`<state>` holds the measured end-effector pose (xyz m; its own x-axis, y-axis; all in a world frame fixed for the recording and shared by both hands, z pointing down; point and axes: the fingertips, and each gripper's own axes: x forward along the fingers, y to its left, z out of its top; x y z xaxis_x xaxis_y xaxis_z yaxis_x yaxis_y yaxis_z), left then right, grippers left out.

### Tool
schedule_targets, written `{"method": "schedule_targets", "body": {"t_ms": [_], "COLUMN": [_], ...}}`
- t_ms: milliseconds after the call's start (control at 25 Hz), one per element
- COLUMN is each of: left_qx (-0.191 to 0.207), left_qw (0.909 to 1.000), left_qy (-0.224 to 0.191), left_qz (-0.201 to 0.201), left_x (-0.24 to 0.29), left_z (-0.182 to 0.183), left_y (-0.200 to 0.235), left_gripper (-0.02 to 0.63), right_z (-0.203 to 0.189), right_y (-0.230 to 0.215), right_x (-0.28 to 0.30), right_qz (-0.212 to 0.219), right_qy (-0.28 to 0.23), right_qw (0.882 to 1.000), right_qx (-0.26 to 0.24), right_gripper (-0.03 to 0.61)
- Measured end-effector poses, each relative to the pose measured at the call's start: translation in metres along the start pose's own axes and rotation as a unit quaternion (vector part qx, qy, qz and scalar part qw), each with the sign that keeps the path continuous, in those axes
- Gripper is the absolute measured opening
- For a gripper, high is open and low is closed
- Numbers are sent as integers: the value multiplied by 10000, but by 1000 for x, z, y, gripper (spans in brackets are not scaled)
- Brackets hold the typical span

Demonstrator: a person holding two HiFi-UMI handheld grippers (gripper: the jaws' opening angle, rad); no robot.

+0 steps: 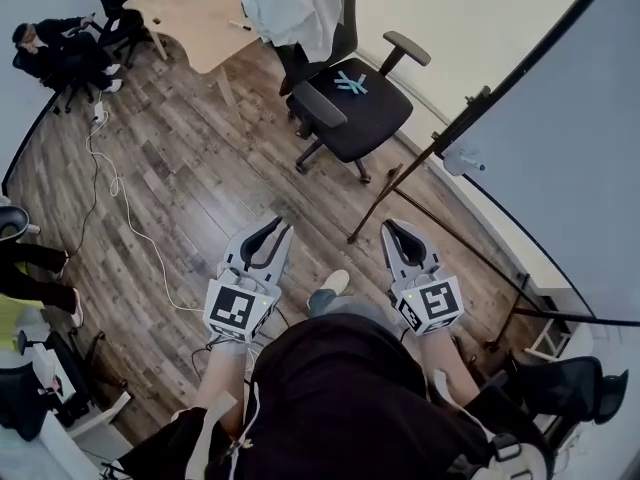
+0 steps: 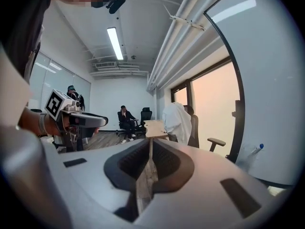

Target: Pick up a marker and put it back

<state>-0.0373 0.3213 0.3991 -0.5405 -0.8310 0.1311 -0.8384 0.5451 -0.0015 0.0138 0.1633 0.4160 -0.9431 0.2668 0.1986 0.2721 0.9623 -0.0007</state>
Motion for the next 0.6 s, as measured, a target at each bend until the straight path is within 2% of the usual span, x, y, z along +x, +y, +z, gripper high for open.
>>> {"method": "schedule_targets", "body": {"t_ms": [360,600], "left_qx": [339,342], "left_qw": [9975,9931], "left_qy": [136,189], "left_qz": [-608,-1101], "left_x": [116,168], "left_z": [19,25], "left_y": [-6,-28], "left_gripper": [58,58], "right_z": [3,0], "right_y": [-93,-132], "right_x": [16,4], "right_qz": [-470,-928], "right_qy": [-176,-280], "right_qw": [9985,9944], "right_qx": [218,429], "right_gripper": [31,31]}}
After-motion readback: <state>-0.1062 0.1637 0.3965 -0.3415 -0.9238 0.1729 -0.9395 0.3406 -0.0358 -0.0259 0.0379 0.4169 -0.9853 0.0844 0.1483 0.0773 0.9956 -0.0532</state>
